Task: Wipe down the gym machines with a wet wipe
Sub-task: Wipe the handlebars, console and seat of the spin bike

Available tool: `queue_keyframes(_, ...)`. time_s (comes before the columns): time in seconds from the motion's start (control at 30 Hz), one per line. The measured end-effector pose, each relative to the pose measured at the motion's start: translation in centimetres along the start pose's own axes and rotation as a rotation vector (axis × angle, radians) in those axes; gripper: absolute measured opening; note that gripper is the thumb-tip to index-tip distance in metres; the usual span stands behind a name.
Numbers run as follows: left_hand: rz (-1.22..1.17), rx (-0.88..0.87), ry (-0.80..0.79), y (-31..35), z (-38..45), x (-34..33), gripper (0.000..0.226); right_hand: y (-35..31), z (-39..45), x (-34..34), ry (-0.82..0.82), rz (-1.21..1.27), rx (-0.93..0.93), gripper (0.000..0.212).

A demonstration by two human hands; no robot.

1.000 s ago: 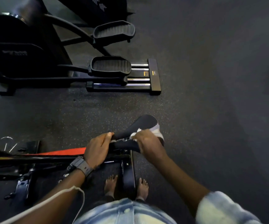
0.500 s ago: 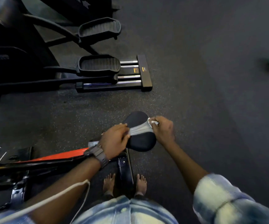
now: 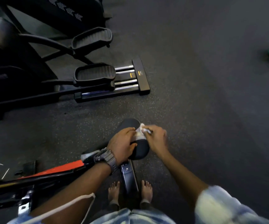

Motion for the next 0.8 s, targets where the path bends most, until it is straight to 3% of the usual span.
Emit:
queue_keyframes(0.2, 0.006, 0.014, 0.05, 0.2, -0.1, 0.2, 0.05, -0.9, 3.5, -1.8, -0.057, 0.104, -0.059, 0.018)
queue_keyframes(0.3, 0.018, 0.016, 0.065, 0.2, 0.3, 0.6, 0.046, -2.2, 5.7, -4.0, -0.164, 0.151, -0.047, 0.016)
queue_keyframes(0.47, 0.047, 0.04, 0.124, -1.0, 0.2, 1.2, 0.033, -0.1, 5.0, -2.1, -0.252, 0.009, 0.029, 0.017)
queue_keyframes(0.57, 0.076, 0.046, 0.145, -1.8, 0.0, 1.4, 0.029, -2.2, 6.6, -3.9, -0.331, -0.038, 0.063, 0.016)
queue_keyframes(0.8, 0.146, 0.149, 0.119, -6.1, -3.0, 3.2, 0.025, -10.6, 3.7, -12.8, -0.764, -0.557, 0.541, 0.022)
Point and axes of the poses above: each hand's wrist, its own z-axis towards the middle knuckle, its own x-axis out of the back of the hand, y = z × x, the point moved 8 cm from there along z, towards the middle knuckle, and after that the axes turned 9 degrees about y, right-handed, at the moved point
